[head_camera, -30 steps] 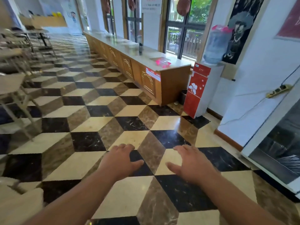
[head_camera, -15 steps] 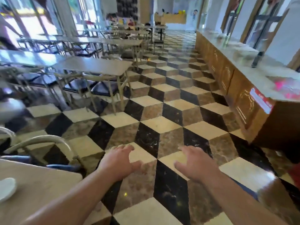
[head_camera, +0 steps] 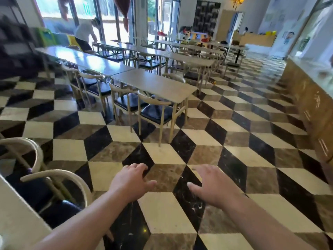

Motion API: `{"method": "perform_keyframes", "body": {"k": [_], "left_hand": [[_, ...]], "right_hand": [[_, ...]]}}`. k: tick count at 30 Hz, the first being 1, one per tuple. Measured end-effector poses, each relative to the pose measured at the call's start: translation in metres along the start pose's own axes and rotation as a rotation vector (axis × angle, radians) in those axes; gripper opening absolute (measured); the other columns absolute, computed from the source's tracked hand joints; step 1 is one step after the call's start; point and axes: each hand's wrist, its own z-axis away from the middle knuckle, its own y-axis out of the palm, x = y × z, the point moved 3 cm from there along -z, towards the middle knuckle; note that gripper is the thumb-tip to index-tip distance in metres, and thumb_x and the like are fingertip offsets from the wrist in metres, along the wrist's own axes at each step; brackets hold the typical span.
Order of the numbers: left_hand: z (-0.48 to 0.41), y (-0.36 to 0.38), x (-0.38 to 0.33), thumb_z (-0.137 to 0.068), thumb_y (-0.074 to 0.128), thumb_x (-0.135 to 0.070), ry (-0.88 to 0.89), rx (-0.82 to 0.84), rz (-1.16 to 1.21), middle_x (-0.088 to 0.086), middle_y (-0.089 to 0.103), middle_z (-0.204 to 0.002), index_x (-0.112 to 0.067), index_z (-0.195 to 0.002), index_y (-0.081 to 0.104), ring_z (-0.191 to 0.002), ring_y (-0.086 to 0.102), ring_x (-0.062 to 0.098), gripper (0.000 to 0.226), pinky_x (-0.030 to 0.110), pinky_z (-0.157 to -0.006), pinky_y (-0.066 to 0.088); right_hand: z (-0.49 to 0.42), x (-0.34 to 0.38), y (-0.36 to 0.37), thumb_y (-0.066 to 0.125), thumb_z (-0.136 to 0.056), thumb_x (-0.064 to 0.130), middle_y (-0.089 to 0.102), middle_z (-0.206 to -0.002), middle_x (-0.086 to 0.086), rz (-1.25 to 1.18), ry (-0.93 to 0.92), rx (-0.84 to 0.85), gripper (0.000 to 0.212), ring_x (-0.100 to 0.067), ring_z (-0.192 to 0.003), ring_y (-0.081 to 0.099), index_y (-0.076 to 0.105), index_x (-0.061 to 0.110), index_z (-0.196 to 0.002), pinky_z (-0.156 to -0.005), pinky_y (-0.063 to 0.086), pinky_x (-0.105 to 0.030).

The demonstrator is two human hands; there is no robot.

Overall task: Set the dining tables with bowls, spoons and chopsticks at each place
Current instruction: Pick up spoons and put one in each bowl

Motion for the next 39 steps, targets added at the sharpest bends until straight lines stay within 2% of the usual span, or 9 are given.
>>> {"method": "perform_keyframes", "body": {"k": [5,10,15,19,24,30,35,39], "left_hand": [[-0.102,-0.073,0.002,-0.083,0.061,-0.083,-0.055,-0.123,-0.014,-0.007,0.06,-0.151,-0.038,-0.153,0.049,-0.14,0.053,0.02,0.084,0.043,-0.105,0.055],[-0.195,-0.093,0.033,-0.076,0.053,-0.09,-0.195,-0.205,-0.029,-0.006,0.061,-0.148,-0.04,-0.149,0.05,-0.136,0.056,0.021,0.089,0.044,-0.101,0.056],[-0.266,-0.1,0.086,-0.084,0.057,-0.084,-0.427,-0.236,0.0,-0.005,0.06,-0.152,-0.035,-0.153,0.05,-0.141,0.054,0.019,0.085,0.045,-0.113,0.052],[-0.288,-0.118,0.124,-0.085,0.06,-0.08,-0.657,-0.215,0.076,-0.004,0.058,-0.153,-0.034,-0.154,0.049,-0.143,0.052,0.021,0.083,0.046,-0.111,0.05],[-0.3,-0.14,0.179,-0.089,0.063,-0.075,-0.894,-0.245,0.139,-0.002,0.057,-0.154,-0.031,-0.156,0.048,-0.145,0.048,0.023,0.082,0.048,-0.113,0.05],[-0.332,-0.148,0.278,-0.091,0.061,-0.074,-1.066,-0.274,0.185,-0.001,0.054,-0.157,-0.03,-0.157,0.046,-0.147,0.047,0.025,0.081,0.048,-0.114,0.049],[-0.38,-0.173,0.386,-0.091,0.061,-0.075,-1.123,-0.326,0.256,-0.003,0.049,-0.161,-0.035,-0.159,0.043,-0.149,0.045,0.023,0.081,0.045,-0.113,0.048],[-0.411,-0.221,0.468,-0.09,0.061,-0.076,-1.138,-0.364,0.285,-0.003,0.048,-0.164,-0.036,-0.159,0.041,-0.151,0.043,0.024,0.082,0.047,-0.115,0.049]], "right_hand": [[-0.138,0.026,-0.049,0.048,-0.089,0.076,0.058,-0.153,0.008,-0.018,-0.159,-0.074,0.075,-0.018,-0.141,0.051,0.049,0.035,-0.151,-0.11,0.048,-0.042],[-0.284,0.056,-0.045,0.046,-0.089,0.08,0.057,-0.153,0.007,0.006,-0.347,-0.073,0.078,-0.02,-0.143,0.05,0.048,0.035,-0.153,-0.113,0.047,-0.044],[-0.433,0.097,-0.014,0.047,-0.086,0.085,0.054,-0.157,0.005,0.024,-0.529,0.044,0.084,-0.022,-0.147,0.048,0.046,0.036,-0.154,-0.115,0.047,-0.047],[-0.53,0.142,-0.006,0.049,-0.08,0.09,0.054,-0.157,0.006,0.048,-0.664,0.155,0.088,-0.023,-0.149,0.046,0.044,0.042,-0.152,-0.113,0.048,-0.049],[-0.609,0.236,0.004,0.04,-0.071,0.094,0.062,-0.146,0.01,0.072,-0.866,0.182,0.093,-0.02,-0.141,0.055,0.047,0.044,-0.149,-0.104,0.055,-0.045],[-0.676,0.357,0.042,0.044,-0.078,0.091,0.059,-0.147,0.013,0.107,-1.096,0.237,0.085,-0.016,-0.142,0.052,0.046,0.045,-0.149,-0.105,0.053,-0.037],[-0.75,0.461,0.076,0.051,-0.082,0.088,0.058,-0.151,0.014,0.188,-1.148,0.273,0.083,-0.015,-0.145,0.049,0.043,0.044,-0.152,-0.11,0.05,-0.038],[-0.811,0.548,0.068,0.039,-0.073,0.096,0.058,-0.148,0.017,0.197,-1.155,0.25,0.092,-0.013,-0.141,0.052,0.043,0.047,-0.15,-0.106,0.052,-0.036]]}}
